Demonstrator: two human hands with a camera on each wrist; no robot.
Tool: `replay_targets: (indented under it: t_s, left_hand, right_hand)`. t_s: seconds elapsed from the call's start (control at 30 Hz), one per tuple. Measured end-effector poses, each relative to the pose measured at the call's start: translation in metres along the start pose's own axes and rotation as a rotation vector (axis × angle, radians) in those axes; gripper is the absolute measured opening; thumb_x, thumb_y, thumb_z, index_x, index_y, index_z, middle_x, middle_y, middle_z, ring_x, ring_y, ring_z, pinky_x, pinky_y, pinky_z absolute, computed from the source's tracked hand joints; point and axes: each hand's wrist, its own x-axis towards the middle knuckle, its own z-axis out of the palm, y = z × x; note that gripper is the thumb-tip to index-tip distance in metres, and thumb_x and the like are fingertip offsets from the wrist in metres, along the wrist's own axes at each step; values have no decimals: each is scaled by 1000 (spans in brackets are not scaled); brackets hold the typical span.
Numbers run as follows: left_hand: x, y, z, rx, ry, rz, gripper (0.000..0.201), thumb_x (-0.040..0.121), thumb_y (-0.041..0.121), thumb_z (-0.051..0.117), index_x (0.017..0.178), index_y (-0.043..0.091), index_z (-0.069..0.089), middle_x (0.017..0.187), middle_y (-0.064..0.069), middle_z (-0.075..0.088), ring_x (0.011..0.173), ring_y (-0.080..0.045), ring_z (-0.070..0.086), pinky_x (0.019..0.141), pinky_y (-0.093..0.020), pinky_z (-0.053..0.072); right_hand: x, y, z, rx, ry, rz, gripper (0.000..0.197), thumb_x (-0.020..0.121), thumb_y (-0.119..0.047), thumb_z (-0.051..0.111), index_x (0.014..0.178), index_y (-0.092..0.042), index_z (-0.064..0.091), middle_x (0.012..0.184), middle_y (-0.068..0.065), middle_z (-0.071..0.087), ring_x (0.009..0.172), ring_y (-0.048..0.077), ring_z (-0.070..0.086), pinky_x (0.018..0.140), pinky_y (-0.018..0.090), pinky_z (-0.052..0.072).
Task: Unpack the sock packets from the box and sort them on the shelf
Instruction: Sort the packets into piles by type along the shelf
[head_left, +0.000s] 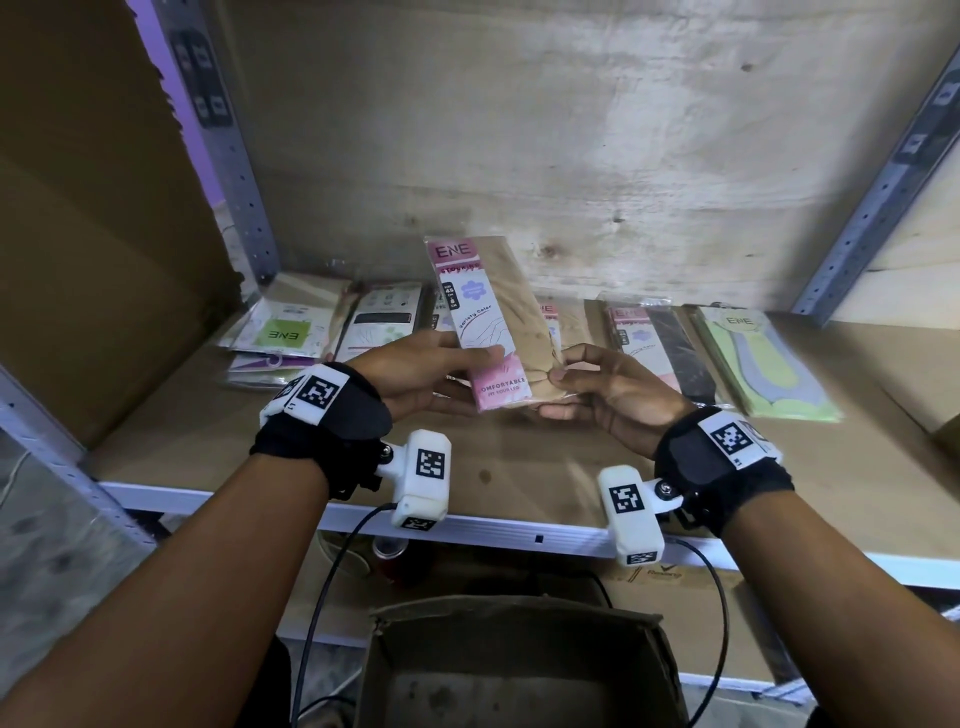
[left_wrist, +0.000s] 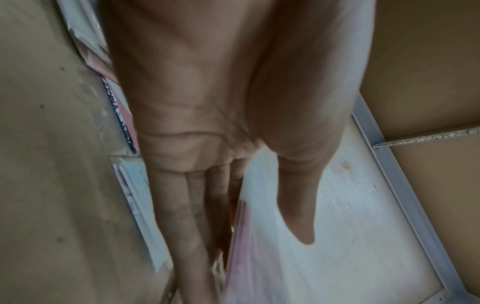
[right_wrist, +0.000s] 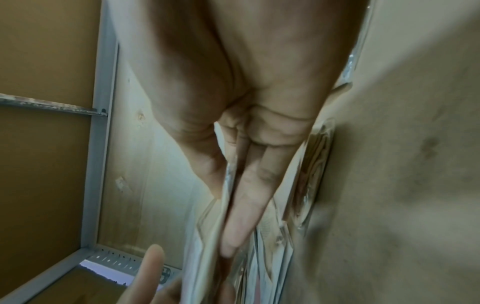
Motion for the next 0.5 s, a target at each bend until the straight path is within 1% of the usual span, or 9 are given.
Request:
replay_targets:
  t_s: [0.1,0.2,0.27,0.33,0.4,0.43,0.5]
  left_hand:
    - [2,-2,5,-16,-35,-24,33,89,17,70,119,4,65,107,-15,75,87,-27,75,72,-28,61]
    - [7,-3,7,33,23,2,30,86,11,73,114,3,68,97,-11,77,77,-20,75,67,-23,60]
    - [13,-4,7,72,61,22,29,85,9,74,114,5,69,98,-8,78,75,-15,73,70,-24,61]
    - [18,-6,8,76,100,45,29,83,7,76,112,7,71,103,-7,77,78,-12,72,72,-22,60]
    - [23,-9,10,41,153,77,25,82,4,76,106,7,73,98,-6,78,75,-11,71,67,-18,59]
    - [27,-10,12,25,178,86,24,81,4,77,105,4,73,95,-6,78,72,-11,69,64,-17,57]
    - [35,-11,15,36,226,94,28,80,4,78,107,0,72,96,-9,76,71,-14,64,62,-18,55]
  right_hand:
    - [1,0,1,18,34,-11,15,90,9,58,94,-5,57,97,15,64,88,32,71,67,33,61]
    - [1,0,1,33,56,-13,15,91,10,56,97,-3,55,104,22,63,84,35,72,67,33,61]
    - [2,0,-2,54,72,-14,16,90,11,56,97,-3,54,97,18,66,81,34,73,64,32,61]
    - [3,-1,-6,59,93,-15,16,89,11,57,94,-4,56,88,12,68,79,32,74,63,33,61]
    - [4,-2,-8,26,111,-23,15,89,10,59,89,-5,58,86,10,69,81,31,72,67,35,62]
    - [4,-3,-10,12,121,-28,15,89,10,60,86,-5,59,85,9,69,80,31,72,68,35,62]
    - [4,-5,-13,-5,152,-38,17,88,10,60,81,-6,60,80,8,69,75,31,72,65,34,61]
